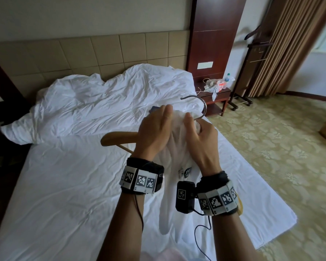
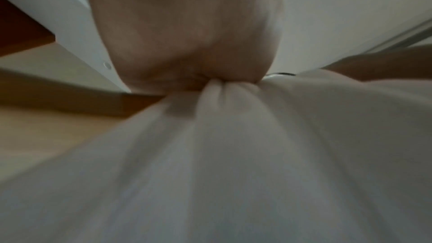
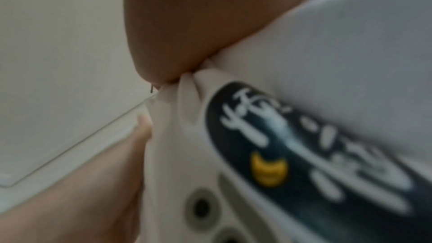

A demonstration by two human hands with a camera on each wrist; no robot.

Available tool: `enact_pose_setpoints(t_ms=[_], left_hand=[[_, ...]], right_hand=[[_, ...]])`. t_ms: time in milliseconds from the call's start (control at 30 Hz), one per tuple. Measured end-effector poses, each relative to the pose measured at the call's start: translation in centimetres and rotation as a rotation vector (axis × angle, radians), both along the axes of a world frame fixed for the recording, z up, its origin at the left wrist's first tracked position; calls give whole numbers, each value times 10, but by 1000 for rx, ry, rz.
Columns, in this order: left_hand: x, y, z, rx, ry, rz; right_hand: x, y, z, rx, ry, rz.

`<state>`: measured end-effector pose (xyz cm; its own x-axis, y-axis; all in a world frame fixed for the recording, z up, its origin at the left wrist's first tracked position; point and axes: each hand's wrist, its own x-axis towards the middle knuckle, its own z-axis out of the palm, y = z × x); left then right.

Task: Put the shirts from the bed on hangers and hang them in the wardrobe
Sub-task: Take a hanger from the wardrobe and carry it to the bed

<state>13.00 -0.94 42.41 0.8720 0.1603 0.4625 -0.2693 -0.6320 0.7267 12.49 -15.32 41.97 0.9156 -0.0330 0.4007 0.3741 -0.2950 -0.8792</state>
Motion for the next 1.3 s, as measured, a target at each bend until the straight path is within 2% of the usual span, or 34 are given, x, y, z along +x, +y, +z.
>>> enact_pose_setpoints(t_ms=[100, 200, 367, 500, 600, 733, 767, 833, 900, 967, 1000, 1100, 1200, 1233, 1300], left_hand=[[2, 23, -3, 51, -56, 109], [2, 41, -9, 106, 44, 218], [3, 69, -23, 30, 49, 364], [0, 99, -33, 20, 61, 605], [-3, 123, -45, -13, 177, 718], [-12, 136, -53, 15, 449, 768], [-13, 134, -53, 89, 465, 748], [-12, 122, -46, 210, 360, 598], [-9, 99, -33, 159, 266, 341], [-5, 71, -21, 71, 337, 127], [-3, 59, -19, 95, 364, 71], [2, 46, -21, 212, 351, 87], [8, 64, -30, 325, 461, 99], [10, 72, -32, 329, 517, 95], [10, 85, -36, 187, 626, 132]], right_hand=[[3, -2, -2, 15, -10, -43], [6, -4, -4, 0, -12, -63], [5, -5, -10, -6, 7, -49], [5, -12, -9, 29, 0, -51], [5, -15, -10, 33, -7, -27], [5, -14, -13, 2, -37, 8], [5, -14, -13, -7, -37, 13], [5, -12, -13, -21, -29, 20], [6, -10, -14, -17, 0, 25], [5, -7, -13, -9, 14, 18], [6, -7, -14, 0, 17, 15], [9, -11, -15, 38, 17, 4], [9, -19, -15, 30, 18, -2], [7, -22, -13, 21, 8, -2], [5, -27, -12, -3, -13, -3]])
